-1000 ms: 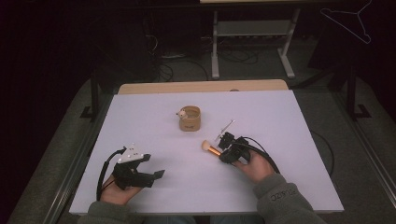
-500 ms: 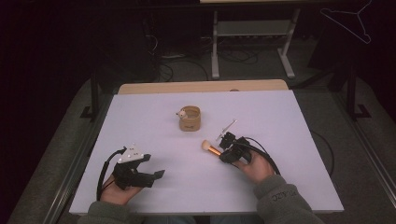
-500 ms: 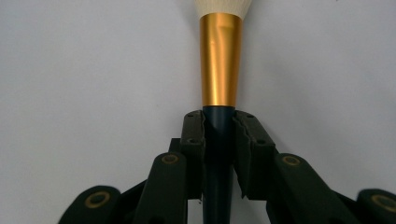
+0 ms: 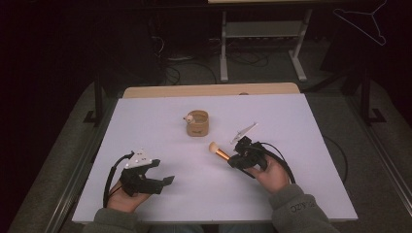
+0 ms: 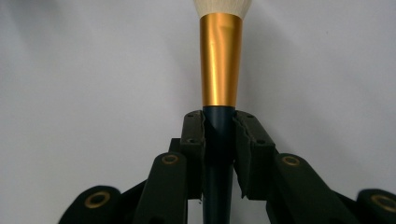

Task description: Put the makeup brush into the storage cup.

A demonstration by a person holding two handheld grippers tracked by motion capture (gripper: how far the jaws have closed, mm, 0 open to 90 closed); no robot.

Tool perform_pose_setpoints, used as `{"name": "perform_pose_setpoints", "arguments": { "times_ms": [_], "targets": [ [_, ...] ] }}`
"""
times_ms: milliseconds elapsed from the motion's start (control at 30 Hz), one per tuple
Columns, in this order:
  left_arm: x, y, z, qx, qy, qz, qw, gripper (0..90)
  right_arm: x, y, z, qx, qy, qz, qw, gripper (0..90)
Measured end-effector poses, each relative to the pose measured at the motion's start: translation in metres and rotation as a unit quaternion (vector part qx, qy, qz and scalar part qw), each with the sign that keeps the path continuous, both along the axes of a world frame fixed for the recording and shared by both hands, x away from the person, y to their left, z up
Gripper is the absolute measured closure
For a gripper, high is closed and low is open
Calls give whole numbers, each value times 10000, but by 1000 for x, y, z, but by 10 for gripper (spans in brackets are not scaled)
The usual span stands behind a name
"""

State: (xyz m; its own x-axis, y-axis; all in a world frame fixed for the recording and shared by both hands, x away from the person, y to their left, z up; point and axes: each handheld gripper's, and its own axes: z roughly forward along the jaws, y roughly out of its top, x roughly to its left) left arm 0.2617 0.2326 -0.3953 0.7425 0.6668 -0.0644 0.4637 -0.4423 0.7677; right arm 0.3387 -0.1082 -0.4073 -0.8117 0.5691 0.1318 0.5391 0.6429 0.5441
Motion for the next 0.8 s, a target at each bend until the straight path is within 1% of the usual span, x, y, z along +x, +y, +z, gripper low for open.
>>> {"name": "perform_pose_setpoints", "arguments": {
  "times_ms": [33,100,133,167,200,233,267,333,400,433,533,633,700,800],
  "targets": [
    [0,-2,2,-1,13,-31,10000,215,-2,-1,2,82,2,5,10000,736],
    [0,-5,3,-17,21,-58,10000,222,-7,-2,8,227,-69,32,9997,736],
    [1,-11,6,-125,-11,-107,9999,231,-9,-2,11,294,-119,55,9995,736],
    [1,-11,6,-125,-11,-107,9999,237,-9,-2,11,294,-119,55,9995,736],
    [3,-16,8,-187,-36,-186,9996,242,-15,-3,17,448,-205,103,9987,736],
    [3,-16,8,-187,-36,-186,9996,247,-15,-3,17,448,-205,103,9987,736],
    [6,-22,11,-282,-5,-249,9993,249,-21,-4,23,596,-263,140,9978,736],
    [9,-29,14,-361,50,-334,9988,252,-24,-4,28,745,-360,187,9964,736],
    [12,-37,16,-353,44,-441,9984,265,-29,-5,34,912,-464,231,9945,736],
    [14,-42,18,-389,67,-489,9980,270,-31,-4,37,965,-521,270,9936,736],
    [16,-50,22,-533,143,-670,9962,307,-37,-1,44,1094,-653,351,9912,736],
    [13,-54,24,-717,225,-832,9937,329,-44,4,47,1258,-736,472,9882,736],
    [11,-55,23,-776,252,-923,9924,348,-47,10,47,1296,-770,578,9869,736],
    [10,-54,21,-885,360,-1018,9902,367,-54,21,44,1261,-833,716,9859,736]
  ]
}}
